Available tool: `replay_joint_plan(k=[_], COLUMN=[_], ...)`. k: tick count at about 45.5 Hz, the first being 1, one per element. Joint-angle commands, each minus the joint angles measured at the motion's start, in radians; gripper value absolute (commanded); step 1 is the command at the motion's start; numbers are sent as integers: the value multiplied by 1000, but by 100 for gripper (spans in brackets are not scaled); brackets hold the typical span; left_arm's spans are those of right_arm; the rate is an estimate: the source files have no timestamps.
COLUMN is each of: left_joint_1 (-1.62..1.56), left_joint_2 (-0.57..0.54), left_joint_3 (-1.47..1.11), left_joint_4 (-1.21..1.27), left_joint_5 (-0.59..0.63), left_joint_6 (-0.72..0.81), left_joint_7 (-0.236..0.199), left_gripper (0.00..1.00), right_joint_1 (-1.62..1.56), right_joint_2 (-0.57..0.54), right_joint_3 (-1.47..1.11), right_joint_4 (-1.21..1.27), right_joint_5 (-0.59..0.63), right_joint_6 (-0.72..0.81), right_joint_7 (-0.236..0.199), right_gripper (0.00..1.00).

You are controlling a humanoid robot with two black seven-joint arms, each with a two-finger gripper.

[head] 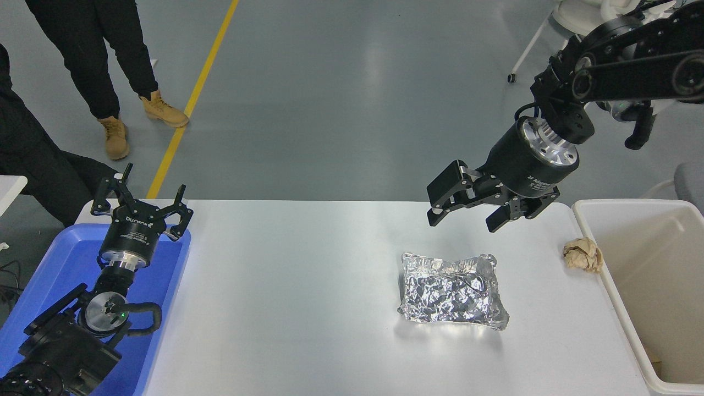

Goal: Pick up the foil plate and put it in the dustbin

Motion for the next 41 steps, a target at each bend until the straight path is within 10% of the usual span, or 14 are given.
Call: replay_joint_plan(k=[1, 41], left_joint_1=[0, 0], left_joint_2=[0, 0], left_joint_3=[0, 0], left_joint_4=[0, 0], left_joint_5=[0, 0], left_joint_6=[0, 0], left_joint_7=[0, 0], left_gripper=[100, 100], right_joint_1=[-75, -780], right_joint_2=[4, 86], right_joint_3=[8, 97], right_joint_4=[-61, -477], right_joint_5=[-9, -249], right_joint_6=[-33, -353], right_joint_7=[0, 3], right_gripper=[100, 100])
